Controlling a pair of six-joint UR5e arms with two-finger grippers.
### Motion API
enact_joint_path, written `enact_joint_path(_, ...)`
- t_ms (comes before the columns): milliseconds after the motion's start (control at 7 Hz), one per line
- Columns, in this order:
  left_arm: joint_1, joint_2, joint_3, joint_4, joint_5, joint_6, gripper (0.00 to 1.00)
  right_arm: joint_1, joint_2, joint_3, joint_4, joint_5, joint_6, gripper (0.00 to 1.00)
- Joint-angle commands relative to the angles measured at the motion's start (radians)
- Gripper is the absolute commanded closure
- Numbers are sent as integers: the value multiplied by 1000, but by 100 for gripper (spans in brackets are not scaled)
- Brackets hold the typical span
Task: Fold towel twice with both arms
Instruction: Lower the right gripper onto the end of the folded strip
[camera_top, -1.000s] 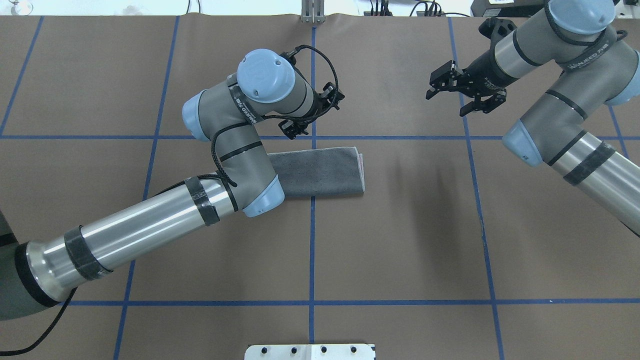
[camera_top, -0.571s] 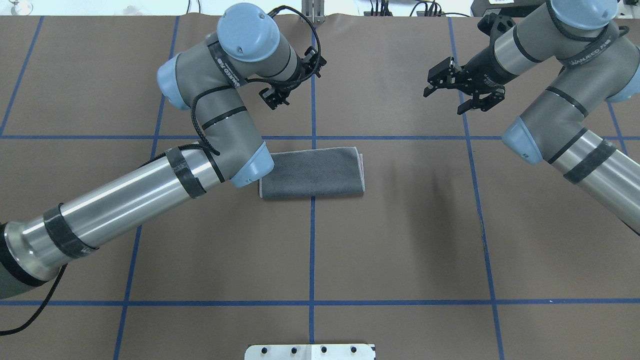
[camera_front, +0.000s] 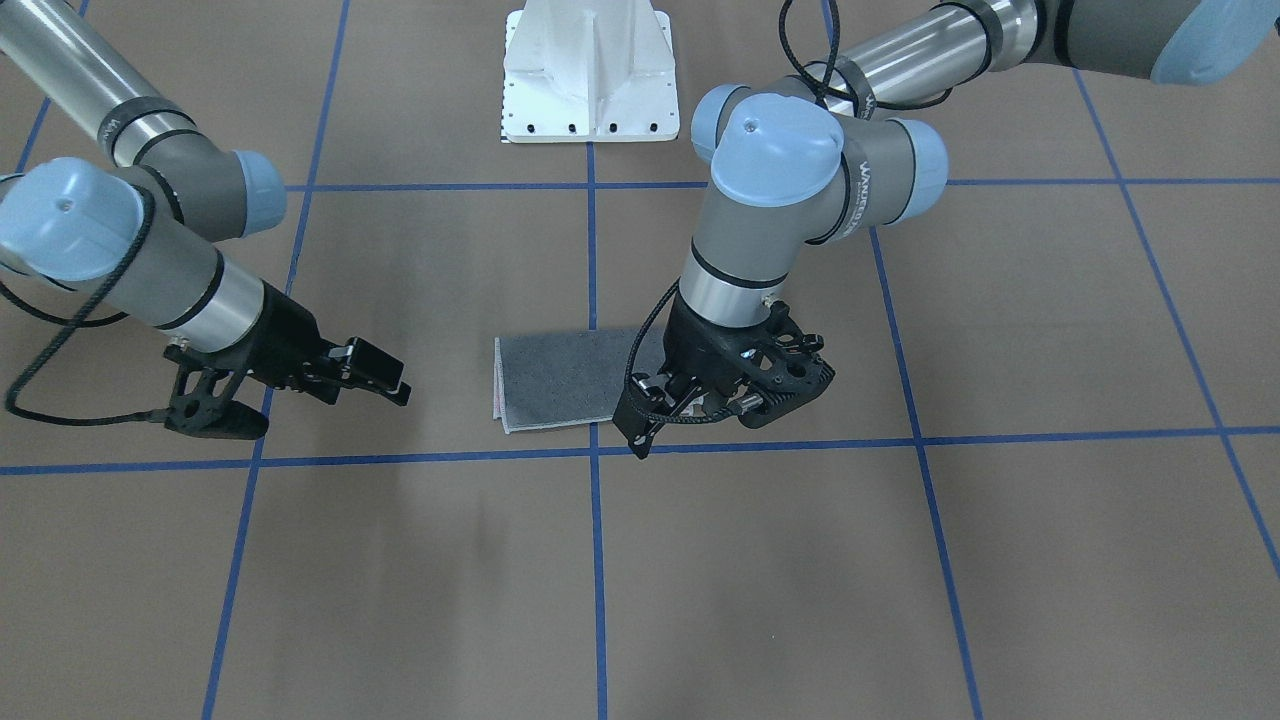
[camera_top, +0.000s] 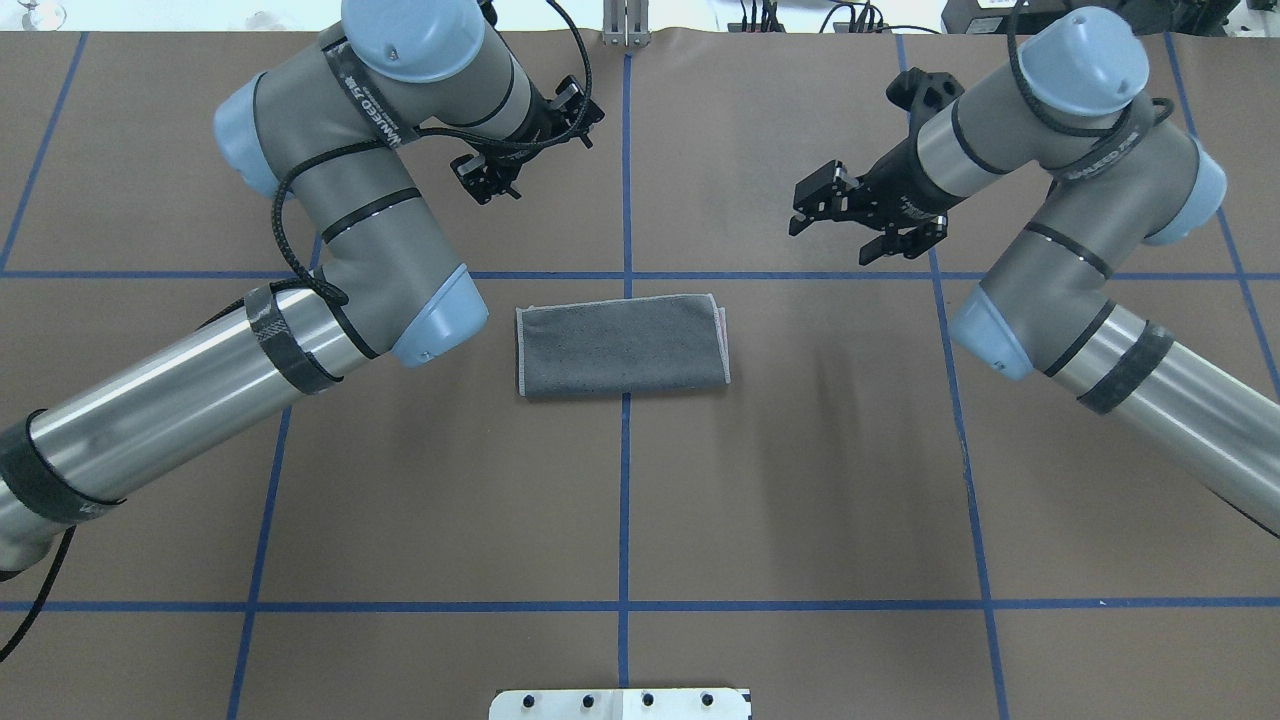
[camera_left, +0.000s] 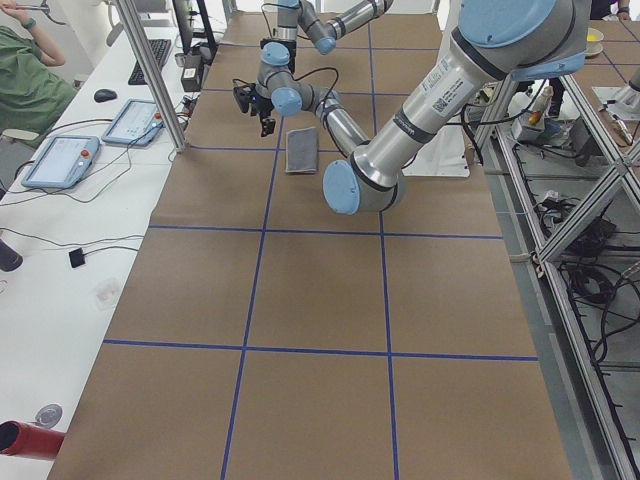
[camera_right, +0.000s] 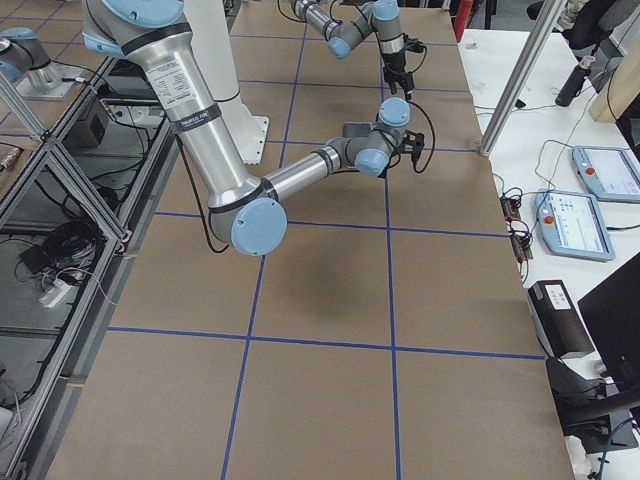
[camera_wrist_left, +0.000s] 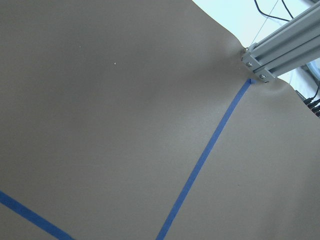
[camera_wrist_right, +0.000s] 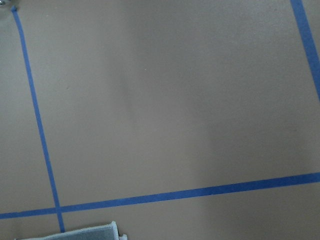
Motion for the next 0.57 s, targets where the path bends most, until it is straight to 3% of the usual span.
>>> enact_joint_path(0,4,6,-11,1,-47,40,0,-100,15,-3,-20,-119,2,1)
enact_joint_path(429,-1,6,-16,0,-58,74,0,-181,116,-49,-121,-228,19,1)
